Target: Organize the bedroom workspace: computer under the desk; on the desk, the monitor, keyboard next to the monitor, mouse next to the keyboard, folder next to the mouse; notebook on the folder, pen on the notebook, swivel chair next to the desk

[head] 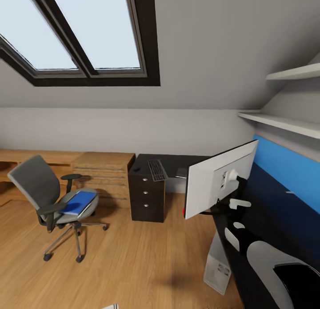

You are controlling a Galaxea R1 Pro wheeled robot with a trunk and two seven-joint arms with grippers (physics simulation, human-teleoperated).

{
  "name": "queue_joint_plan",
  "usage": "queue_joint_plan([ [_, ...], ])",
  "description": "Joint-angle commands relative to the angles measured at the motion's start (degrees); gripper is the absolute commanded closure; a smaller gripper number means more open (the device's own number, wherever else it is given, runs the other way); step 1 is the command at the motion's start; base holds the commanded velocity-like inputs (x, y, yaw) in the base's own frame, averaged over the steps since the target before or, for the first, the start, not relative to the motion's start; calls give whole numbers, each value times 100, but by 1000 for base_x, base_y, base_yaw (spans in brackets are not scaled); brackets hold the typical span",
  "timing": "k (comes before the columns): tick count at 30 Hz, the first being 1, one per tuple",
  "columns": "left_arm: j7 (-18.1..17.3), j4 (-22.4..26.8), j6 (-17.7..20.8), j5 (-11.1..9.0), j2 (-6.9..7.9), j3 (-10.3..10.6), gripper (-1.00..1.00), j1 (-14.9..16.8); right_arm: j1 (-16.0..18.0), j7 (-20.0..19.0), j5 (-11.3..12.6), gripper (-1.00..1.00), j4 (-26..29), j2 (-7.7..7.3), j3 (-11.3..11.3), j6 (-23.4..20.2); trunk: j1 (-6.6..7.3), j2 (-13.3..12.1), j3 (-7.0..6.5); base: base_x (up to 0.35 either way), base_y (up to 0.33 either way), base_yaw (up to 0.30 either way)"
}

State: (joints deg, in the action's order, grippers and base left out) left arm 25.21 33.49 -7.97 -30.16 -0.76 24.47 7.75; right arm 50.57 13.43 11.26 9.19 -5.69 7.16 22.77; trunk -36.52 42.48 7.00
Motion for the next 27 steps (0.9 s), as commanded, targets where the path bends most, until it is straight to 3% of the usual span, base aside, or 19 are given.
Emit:
queue_joint_plan([
  [1,39,-1,-38,-62,6,46,-100,7,5,19,52,-100,-4,-4,49,17,-2,8,3,0,0,-241],
  [21,37,-1,-38,-66,6,49,-100,7,5,19,56,-100,-5,-59,48,17,-2,8,-109,0,0,-242],
  [27,37,-1,-45,-69,8,42,-100,7,5,19,47,-100,-6,-68,51,24,-2,8,-115,0,0,-69],
])
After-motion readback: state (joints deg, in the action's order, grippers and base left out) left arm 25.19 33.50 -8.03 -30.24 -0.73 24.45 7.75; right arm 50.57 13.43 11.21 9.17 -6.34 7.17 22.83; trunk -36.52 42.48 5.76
